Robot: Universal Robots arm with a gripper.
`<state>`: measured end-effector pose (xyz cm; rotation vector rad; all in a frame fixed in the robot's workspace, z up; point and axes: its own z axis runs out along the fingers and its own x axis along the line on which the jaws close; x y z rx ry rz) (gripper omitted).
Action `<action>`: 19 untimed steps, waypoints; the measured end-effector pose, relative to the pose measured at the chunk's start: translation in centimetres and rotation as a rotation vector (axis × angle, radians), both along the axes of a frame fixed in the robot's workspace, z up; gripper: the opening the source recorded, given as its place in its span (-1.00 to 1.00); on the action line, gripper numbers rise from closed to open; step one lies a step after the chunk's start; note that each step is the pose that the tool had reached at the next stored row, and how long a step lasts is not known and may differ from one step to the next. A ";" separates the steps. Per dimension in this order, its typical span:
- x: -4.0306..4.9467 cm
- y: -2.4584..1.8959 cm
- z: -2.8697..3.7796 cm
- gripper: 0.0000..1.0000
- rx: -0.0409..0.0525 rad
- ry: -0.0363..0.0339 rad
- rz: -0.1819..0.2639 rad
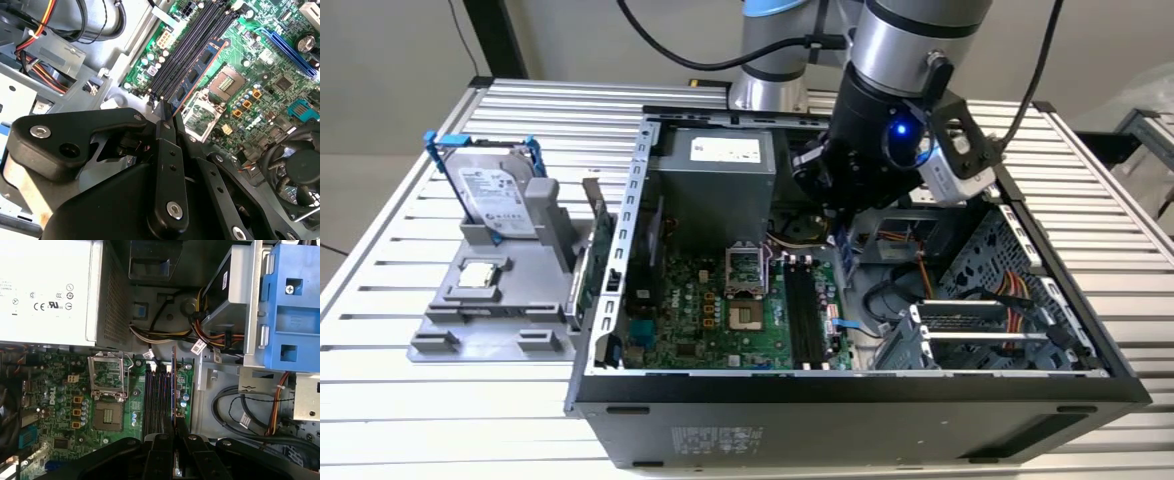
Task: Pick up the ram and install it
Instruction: 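Insert the ram into the slot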
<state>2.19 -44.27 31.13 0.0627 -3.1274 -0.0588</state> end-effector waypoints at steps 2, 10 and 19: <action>0.00 0.00 -0.05 -1.00 -0.0001 0.0000 0.000; 0.00 0.00 -0.23 -1.00 0.0000 0.0000 0.000; 0.00 0.00 -0.55 -1.00 -0.0001 0.0000 0.000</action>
